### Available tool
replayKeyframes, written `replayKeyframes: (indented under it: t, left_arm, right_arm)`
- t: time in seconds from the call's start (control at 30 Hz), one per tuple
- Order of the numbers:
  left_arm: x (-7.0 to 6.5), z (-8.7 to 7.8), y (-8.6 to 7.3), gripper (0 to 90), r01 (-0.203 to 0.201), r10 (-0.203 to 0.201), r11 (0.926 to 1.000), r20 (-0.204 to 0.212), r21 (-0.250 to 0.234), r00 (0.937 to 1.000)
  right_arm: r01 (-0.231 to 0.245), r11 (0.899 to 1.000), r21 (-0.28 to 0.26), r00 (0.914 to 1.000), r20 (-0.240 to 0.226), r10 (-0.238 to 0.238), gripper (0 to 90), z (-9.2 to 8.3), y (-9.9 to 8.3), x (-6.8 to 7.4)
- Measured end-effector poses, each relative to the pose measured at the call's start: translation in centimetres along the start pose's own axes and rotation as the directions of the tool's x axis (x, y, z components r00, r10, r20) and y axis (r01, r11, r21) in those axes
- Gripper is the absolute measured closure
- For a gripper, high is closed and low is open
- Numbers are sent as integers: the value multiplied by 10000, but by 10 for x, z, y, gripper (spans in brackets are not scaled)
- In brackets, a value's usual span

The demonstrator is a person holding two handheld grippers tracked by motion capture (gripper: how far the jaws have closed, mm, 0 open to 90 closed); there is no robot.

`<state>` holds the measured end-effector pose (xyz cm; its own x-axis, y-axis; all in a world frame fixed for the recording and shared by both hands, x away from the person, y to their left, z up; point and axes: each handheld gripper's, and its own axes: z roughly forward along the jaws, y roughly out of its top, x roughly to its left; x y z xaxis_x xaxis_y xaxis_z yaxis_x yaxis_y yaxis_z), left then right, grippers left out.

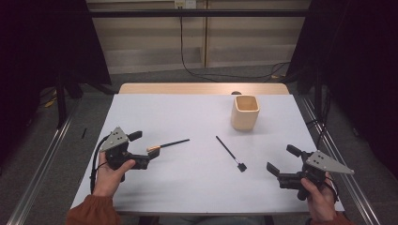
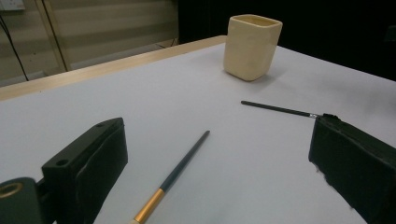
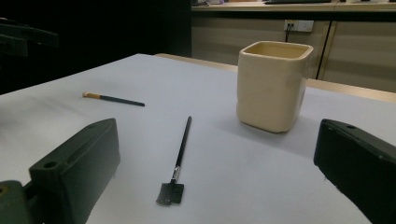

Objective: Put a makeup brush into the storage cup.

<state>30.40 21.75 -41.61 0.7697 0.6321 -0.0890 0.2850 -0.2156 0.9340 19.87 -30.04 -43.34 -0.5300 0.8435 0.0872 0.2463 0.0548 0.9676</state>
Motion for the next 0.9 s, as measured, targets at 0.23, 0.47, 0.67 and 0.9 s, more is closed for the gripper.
replayKeyframes:
  t: [0.23,0.47,0.67,0.9]
  left_arm:
    - [0,10,4,38,-200,198,9997,167,127,9997]
    - [2,17,12,48,-374,375,9989,-39,276,9993]
    - [6,24,14,45,-213,209,9994,157,266,9997]
    - [13,33,19,44,-258,242,9971,228,714,9994]
  right_arm:
    - [-29,10000,6,10000,0,29,0,0,0,0]
    - [32,10000,59,10000,-2,-32,0,1,-1,0]
    - [7,10000,86,10000,-31,-7,0,1,-1,-1]
    - [1,10000,88,10000,-34,0,0,1,-1,0]
